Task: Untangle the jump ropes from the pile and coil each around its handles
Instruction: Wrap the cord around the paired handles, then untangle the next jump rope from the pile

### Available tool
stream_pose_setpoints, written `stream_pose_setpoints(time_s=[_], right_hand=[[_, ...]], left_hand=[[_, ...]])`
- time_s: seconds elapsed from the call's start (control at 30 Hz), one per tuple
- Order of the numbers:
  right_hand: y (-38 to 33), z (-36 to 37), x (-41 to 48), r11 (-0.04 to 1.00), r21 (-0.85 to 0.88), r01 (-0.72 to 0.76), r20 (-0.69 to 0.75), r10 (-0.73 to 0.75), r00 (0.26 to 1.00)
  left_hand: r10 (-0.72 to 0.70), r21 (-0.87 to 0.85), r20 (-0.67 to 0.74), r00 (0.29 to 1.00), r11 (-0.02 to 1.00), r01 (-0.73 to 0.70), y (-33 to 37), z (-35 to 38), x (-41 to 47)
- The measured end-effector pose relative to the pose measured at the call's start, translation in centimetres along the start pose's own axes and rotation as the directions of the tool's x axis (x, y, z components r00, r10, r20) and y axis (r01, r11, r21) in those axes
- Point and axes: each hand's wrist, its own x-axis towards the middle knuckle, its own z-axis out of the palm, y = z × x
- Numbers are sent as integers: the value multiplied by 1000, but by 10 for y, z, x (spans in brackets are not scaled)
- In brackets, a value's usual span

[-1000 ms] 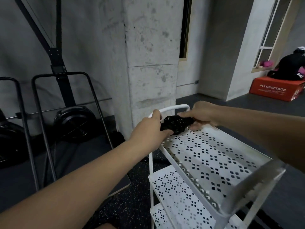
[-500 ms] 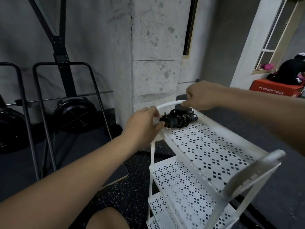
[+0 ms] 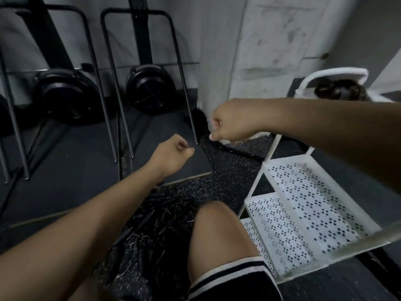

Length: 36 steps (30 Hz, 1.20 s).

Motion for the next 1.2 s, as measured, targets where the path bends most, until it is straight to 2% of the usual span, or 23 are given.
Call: stream_pose_setpoints(time_s=[0.1, 0.27, 0.37, 0.47, 0.6, 0.73, 0.8, 0.9, 1.2], right_hand=[[-23, 48, 49, 994, 113, 10, 114, -23, 993], [-34, 143, 126, 931, 364, -25, 173, -41, 984], [-33, 219, 161, 813, 568, -131, 276, -38, 961], [-24, 299, 188, 665, 694, -276, 391, -26, 920], [-11, 401, 219, 490, 749, -446, 509, 6, 861], [-7, 485, 239, 423, 748, -511, 557, 19, 830], [-12, 526, 248, 429, 731, -530, 582, 13, 813], [-26, 580, 261, 526, 679, -512, 583, 38, 812], [-77, 681, 298, 777, 536, -331, 427, 90, 900]], left_hand=[[-107, -30, 24, 994, 994, 108, -64, 14, 9], [-269, -16, 96, 958, 962, 272, -155, 60, 23], [-348, 7, 155, 925, 936, 351, -210, 101, 29], [-402, 52, 222, 888, 914, 401, -259, 145, 31], [-458, 92, 279, 844, 887, 452, -316, 203, 32], [-460, 167, 314, 831, 888, 428, -354, 258, 34], [-442, 193, 365, 819, 897, 398, -375, 283, 33], [-440, 193, 402, 803, 898, 395, -404, 315, 30], [-511, 182, 340, 789, 859, 478, -465, 353, 32]])
